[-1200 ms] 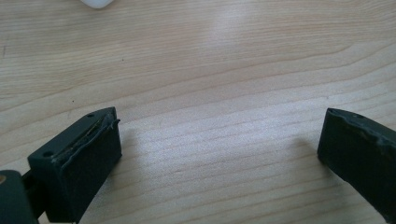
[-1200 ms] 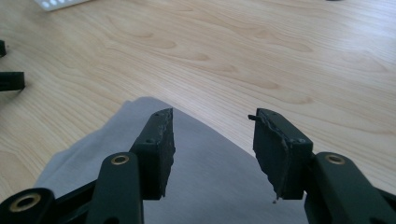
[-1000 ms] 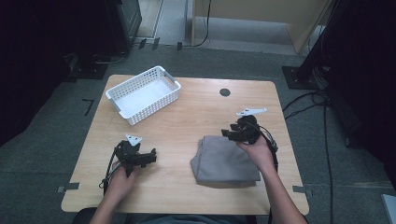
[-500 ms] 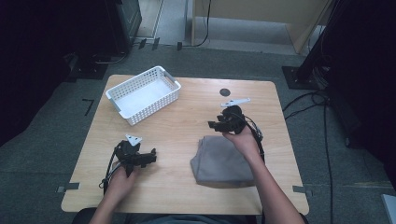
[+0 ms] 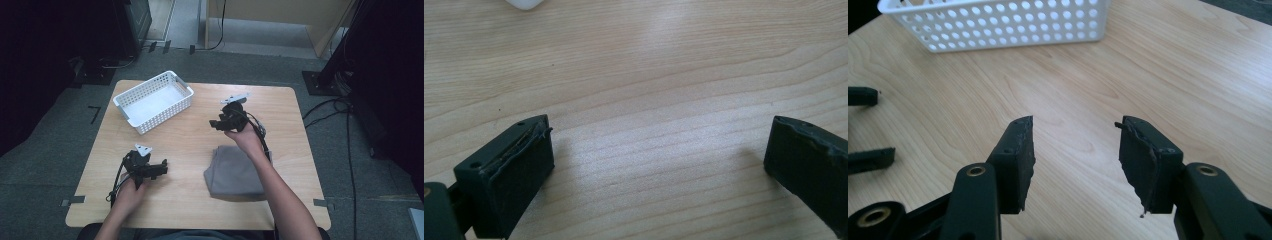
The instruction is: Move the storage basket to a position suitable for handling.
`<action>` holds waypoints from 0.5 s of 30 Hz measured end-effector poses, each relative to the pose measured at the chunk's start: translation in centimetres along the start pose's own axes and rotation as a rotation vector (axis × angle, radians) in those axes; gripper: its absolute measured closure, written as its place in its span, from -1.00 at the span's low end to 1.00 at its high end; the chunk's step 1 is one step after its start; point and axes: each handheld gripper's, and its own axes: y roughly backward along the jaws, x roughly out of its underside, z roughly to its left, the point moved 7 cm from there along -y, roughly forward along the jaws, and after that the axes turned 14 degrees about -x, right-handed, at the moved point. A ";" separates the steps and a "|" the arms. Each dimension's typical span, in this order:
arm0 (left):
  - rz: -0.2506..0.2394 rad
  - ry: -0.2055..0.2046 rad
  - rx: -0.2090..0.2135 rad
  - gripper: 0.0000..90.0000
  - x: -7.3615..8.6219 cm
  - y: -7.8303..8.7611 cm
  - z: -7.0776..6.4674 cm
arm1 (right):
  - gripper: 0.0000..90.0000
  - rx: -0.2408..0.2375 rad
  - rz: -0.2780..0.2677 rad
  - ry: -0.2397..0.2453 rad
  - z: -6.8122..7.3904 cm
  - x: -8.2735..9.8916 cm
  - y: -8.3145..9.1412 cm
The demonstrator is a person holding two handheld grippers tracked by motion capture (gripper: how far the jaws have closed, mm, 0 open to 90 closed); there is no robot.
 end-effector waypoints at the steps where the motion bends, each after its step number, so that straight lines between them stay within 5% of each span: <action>1: 0.000 0.001 0.000 -1.00 0.0 0.0 0.0 | 0.07 -0.005 -0.004 -0.003 0.1 -0.3 -0.3; 15: -0.004 -0.005 0.011 -1.00 0.0 0.0 -0.2 | 0.09 -0.014 0.022 0.055 0.4 -3.3 -3.6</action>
